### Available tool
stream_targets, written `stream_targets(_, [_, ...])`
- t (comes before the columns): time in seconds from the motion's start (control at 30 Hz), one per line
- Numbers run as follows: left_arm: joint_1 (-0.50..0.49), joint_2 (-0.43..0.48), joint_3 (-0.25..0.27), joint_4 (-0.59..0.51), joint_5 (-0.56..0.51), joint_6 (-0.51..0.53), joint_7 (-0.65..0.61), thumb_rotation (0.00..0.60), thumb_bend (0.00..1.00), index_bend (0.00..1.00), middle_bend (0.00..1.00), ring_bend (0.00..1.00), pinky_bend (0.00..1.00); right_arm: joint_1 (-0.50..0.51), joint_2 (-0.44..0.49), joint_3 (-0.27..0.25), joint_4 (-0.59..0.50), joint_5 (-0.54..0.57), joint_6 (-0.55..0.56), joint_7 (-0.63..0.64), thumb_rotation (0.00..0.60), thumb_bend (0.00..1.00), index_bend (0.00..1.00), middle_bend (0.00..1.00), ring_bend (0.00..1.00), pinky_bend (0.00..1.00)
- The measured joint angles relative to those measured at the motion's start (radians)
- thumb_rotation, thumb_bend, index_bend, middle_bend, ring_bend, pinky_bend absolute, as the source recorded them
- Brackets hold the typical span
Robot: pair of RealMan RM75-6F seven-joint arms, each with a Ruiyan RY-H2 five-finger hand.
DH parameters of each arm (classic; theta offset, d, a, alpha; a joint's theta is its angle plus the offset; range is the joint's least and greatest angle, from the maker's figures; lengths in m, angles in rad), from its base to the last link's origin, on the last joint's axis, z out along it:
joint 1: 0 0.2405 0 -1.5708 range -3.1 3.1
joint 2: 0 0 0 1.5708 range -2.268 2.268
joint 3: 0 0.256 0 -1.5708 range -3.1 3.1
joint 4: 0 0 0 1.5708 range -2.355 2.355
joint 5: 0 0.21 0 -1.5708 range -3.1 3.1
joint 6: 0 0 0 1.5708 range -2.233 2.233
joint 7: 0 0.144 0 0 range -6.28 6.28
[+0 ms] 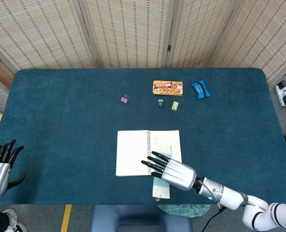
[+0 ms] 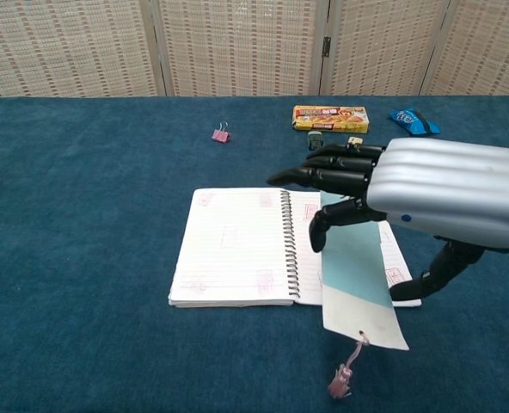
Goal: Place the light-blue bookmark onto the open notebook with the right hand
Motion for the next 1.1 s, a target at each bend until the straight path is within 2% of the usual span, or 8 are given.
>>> stream_targets(0.17, [-0.005,-0.003,-0.003,0.005,-0.010,-0.013,0.005,0.600,0.31,0.19,0.03,0.00,0.00,0.025,-0.024,-0.010,0.093,-0.010,-0.025,0.035,0.600,0.17,0.48,0.01,0.00,0.00])
stream_targets(0.5, [-0.011,-0.011,-0.008,0.011,-0.028,-0.033,0.009,0.600,0.31,0.18,0.03,0.00,0.00,0.088,-0.141,-0.037,0.399,-0.126,0.070,0.123,0.600,0.17,0.48,0.02,0.01,0.00])
stream_targets(0.73, [-0.020,-0.014,-0.010,0.013,-0.028,-0.042,0.001,0.600,0.32,0.19,0.03,0.00,0.00,0.119,-0.237,-0.048,0.586,-0.135,0.107,0.196,0.600,0.17,0.48,0.03,0.02,0.00])
stream_targets(1.1, [-0.026,-0.019,-0.014,0.018,-0.045,-0.058,0.004,0.600,0.32,0.19,0.03,0.00,0.00,0.139,-0.326,-0.053,0.741,-0.090,0.131,0.249,0.600,0.17,0.49,0.03,0.03,0.00])
